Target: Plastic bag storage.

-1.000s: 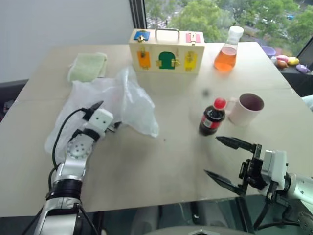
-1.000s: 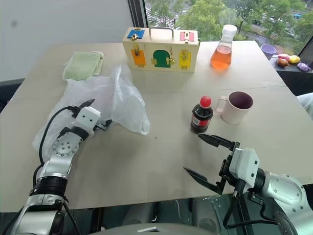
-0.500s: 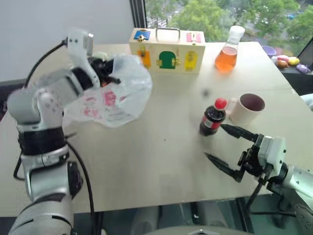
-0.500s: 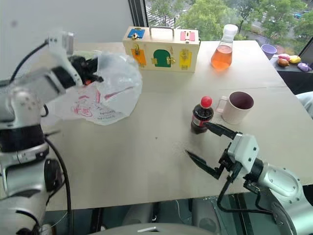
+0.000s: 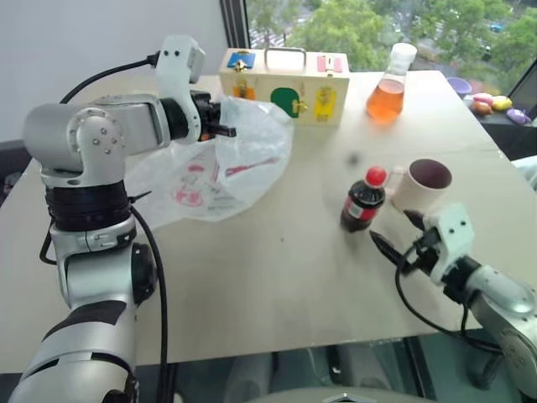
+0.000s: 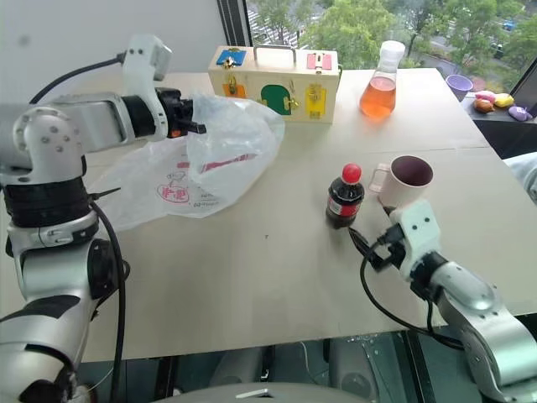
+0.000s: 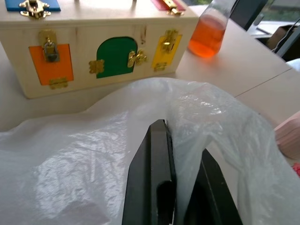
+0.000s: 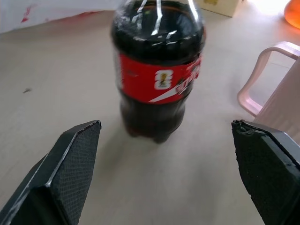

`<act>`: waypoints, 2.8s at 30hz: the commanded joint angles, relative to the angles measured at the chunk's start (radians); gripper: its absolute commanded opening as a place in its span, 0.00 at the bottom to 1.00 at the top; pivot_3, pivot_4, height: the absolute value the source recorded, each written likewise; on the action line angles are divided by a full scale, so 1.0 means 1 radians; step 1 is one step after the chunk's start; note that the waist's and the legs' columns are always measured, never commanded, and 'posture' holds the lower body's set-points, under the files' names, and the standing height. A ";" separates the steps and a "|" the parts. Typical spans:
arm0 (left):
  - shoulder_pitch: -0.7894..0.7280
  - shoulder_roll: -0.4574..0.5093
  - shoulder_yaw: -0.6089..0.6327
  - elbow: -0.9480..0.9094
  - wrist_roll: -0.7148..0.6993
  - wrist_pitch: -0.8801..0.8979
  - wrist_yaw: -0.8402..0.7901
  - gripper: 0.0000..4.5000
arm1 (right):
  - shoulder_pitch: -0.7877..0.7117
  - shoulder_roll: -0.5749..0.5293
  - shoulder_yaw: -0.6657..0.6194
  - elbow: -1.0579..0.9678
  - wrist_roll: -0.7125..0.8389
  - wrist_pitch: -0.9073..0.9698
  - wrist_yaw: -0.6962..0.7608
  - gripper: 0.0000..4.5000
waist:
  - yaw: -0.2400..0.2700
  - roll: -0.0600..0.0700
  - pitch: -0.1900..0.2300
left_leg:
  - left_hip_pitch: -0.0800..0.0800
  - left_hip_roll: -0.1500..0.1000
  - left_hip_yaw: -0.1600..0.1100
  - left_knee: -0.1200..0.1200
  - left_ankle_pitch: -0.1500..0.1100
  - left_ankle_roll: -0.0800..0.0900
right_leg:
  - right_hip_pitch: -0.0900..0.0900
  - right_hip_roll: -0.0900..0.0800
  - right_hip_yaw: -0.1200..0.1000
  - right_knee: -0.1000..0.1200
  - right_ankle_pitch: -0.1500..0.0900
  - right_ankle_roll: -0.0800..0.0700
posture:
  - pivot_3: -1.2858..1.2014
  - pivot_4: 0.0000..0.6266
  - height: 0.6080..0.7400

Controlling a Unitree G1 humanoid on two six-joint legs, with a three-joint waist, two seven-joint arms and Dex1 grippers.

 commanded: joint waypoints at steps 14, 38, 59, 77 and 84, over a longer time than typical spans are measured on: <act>-0.110 -0.018 -0.016 0.068 0.094 -0.001 -0.008 0.00 | -0.236 0.186 0.133 0.271 -0.197 -0.109 -0.104 0.94 | -0.002 0.000 0.000 | -0.005 -0.001 0.002 -0.001 0.000 0.000 | -0.007 -0.001 0.002 0.000 0.001 -0.001 | 0.52 0.24 1.00; -0.299 -0.176 0.009 0.297 0.190 -0.050 0.038 0.00 | -0.731 0.122 0.429 0.361 0.006 0.080 0.388 0.66 | -0.022 0.000 0.002 | -0.006 -0.002 0.000 -0.001 0.000 0.000 | -0.009 -0.001 0.001 0.004 0.001 -0.002 | 0.52 0.24 1.00; -0.302 -0.100 0.034 0.109 0.087 0.234 -0.090 0.00 | -0.866 0.585 0.210 0.793 -0.055 0.149 0.064 0.65 | -0.026 0.001 0.002 | -0.020 -0.003 0.000 0.000 0.004 -0.007 | -0.026 -0.003 0.002 0.015 0.002 -0.002 | 0.52 0.24 1.00; -0.264 -0.249 0.141 0.076 0.030 0.245 0.063 0.00 | -1.081 0.700 0.147 1.177 -0.076 0.088 0.051 0.65 | -0.052 0.001 0.002 | -0.017 -0.004 0.000 0.000 0.005 -0.009 | -0.026 -0.003 0.003 0.017 0.002 -0.003 | 0.52 0.24 1.00; -0.265 -0.293 0.220 0.131 0.068 0.245 0.156 0.00 | -1.066 0.650 0.133 1.128 -0.067 0.104 0.066 0.99 | -0.055 0.001 0.002 | -0.018 -0.004 0.000 0.000 0.005 -0.009 | -0.026 -0.004 0.003 0.017 0.002 -0.003 | 0.52 0.24 1.00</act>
